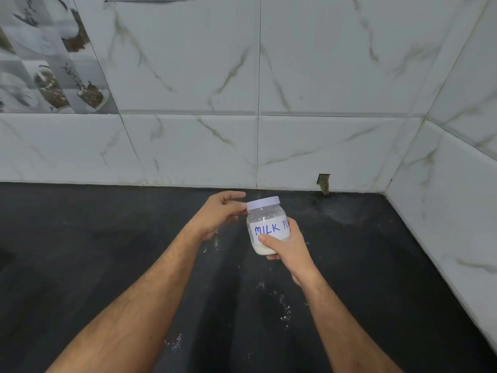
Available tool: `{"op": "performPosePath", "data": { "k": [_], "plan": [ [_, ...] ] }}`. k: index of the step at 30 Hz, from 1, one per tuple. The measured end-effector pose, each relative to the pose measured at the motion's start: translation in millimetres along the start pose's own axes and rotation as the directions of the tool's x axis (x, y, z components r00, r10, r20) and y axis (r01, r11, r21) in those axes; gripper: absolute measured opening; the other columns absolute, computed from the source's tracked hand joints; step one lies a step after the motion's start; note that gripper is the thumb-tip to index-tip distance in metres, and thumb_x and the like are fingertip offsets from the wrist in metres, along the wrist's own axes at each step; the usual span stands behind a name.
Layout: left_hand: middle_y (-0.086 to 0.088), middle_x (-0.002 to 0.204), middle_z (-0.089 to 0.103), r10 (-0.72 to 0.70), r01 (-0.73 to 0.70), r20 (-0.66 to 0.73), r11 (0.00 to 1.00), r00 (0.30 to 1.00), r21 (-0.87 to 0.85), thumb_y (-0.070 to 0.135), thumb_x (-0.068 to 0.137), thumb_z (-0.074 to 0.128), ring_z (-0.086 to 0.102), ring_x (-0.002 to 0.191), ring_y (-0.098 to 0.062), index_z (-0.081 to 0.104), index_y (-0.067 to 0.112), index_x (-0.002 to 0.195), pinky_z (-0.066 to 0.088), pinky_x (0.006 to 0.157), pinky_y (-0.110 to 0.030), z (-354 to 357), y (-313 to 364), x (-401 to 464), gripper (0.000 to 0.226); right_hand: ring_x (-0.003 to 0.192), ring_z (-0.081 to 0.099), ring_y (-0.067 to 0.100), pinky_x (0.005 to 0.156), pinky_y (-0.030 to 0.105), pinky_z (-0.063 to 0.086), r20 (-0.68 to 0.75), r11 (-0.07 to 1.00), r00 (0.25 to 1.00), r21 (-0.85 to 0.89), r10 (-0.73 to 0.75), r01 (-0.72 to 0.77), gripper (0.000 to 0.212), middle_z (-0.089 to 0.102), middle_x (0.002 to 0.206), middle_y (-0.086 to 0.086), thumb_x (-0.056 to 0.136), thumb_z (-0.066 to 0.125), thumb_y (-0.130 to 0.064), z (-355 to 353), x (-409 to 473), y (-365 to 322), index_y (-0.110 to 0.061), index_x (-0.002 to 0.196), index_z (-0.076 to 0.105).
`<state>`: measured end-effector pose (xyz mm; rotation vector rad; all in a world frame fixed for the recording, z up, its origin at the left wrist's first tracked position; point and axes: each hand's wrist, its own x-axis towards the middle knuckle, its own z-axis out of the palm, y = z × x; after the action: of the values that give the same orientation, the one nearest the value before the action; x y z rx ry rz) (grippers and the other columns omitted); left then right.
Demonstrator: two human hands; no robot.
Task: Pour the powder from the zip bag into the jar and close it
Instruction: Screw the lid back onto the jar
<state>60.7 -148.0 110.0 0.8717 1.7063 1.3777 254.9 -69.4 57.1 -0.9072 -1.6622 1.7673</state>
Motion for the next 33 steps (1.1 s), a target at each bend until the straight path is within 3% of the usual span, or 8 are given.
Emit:
{"op": "performPosePath", "data": {
  "k": [4,8,15,22,25,28,30,33],
  "plan": [
    [0.009,0.085,0.076,-0.053,0.055,0.057,0.998,0.997,-0.019,0.035,0.096,0.058,0.069,0.08,-0.011,0.066,0.024,0.117,0.049,0.097,-0.041,12.6,12.1,-3.3,0.025,0.102,0.064,0.012,0.075,0.028,0.062,-0.066,0.986,0.995,-0.148,-0.08,0.07,0.085,0.061,0.113,-0.016,0.063,0.091,-0.033,6.2,-1.6,-0.1,-0.032,0.132,0.043],
    [0.009,0.113,0.073,-0.087,0.078,0.09,0.992,0.992,0.097,0.086,0.065,0.055,0.069,0.1,-0.008,0.059,0.03,0.124,0.051,0.095,-0.036,31.2,24.6,-6.5,0.081,0.1,0.065,0.005,0.071,0.017,0.056,-0.05,0.972,0.993,-0.216,-0.111,0.098,0.09,0.063,0.112,-0.018,0.055,0.089,-0.044,13.2,-6.7,-0.2,-0.036,0.132,0.041],
    [0.007,0.117,0.068,-0.03,0.032,-0.03,0.997,0.999,0.073,0.07,0.059,0.074,0.065,0.11,-0.012,0.054,0.025,0.137,0.045,0.107,-0.039,26.1,16.3,-12.1,0.092,0.107,0.066,0.017,0.071,0.03,0.062,-0.021,0.997,0.998,-0.049,-0.066,0.065,0.086,0.063,0.118,-0.005,0.057,0.087,-0.037,11.0,-9.8,-0.3,-0.029,0.132,0.045],
    [0.007,0.089,0.08,-0.037,0.035,-0.094,0.999,0.995,-0.024,0.028,0.088,0.074,0.076,0.086,-0.006,0.059,0.02,0.13,0.039,0.108,-0.037,14.1,6.0,-13.0,0.045,0.102,0.065,0.01,0.069,0.023,0.06,-0.12,0.99,0.989,-0.126,-0.081,0.066,0.089,0.063,0.113,-0.014,0.053,0.088,-0.043,6.9,-7.3,2.4,-0.035,0.13,0.044],
    [0.006,0.094,0.075,-0.051,0.051,-0.035,0.999,0.998,-0.011,0.044,0.093,0.064,0.072,0.088,-0.008,0.058,0.018,0.134,0.041,0.111,-0.037,24.5,16.2,-14.4,0.048,0.094,0.065,0.002,0.065,0.016,0.056,-0.173,0.964,0.977,-0.256,-0.124,0.077,0.086,0.063,0.107,-0.019,0.048,0.086,-0.052,14.1,-9.4,1.4,-0.045,0.121,0.04],
    [0.0,0.131,0.065,-0.107,0.107,0.002,0.991,0.994,0.085,0.078,0.074,0.06,0.06,0.121,-0.019,0.05,0.02,0.141,0.04,0.112,-0.043,37.3,26.5,-15.0,0.089,0.093,0.064,0.003,0.072,0.023,0.059,-0.155,0.929,0.976,-0.36,-0.15,0.085,0.09,0.062,0.106,-0.019,0.045,0.083,-0.057,25.0,-12.0,1.1,-0.046,0.122,0.038],
    [-0.002,0.136,0.061,-0.131,0.138,-0.058,0.981,0.99,0.133,0.078,0.068,0.066,0.061,0.12,-0.022,0.046,0.018,0.145,0.047,0.107,-0.042,43.6,29.8,-14.2,0.099,0.093,0.063,0.002,0.075,0.024,0.057,-0.149,0.916,0.976,-0.39,-0.158,0.089,0.09,0.061,0.106,-0.019,0.043,0.081,-0.06,30.4,-13.7,0.6,-0.047,0.121,0.037],
    [-0.002,0.115,0.071,-0.117,0.139,-0.138,0.977,0.983,0.163,0.061,0.064,0.079,0.071,0.1,-0.02,0.055,0.019,0.129,0.058,0.093,-0.043,46.1,29.2,-10.6,0.082,0.092,0.062,0.001,0.074,0.024,0.057,-0.136,0.925,0.981,-0.373,-0.135,0.076,0.091,0.061,0.103,-0.02,0.042,0.079,-0.061,29.8,-13.7,-1.5,-0.046,0.121,0.037]
  ]
}}
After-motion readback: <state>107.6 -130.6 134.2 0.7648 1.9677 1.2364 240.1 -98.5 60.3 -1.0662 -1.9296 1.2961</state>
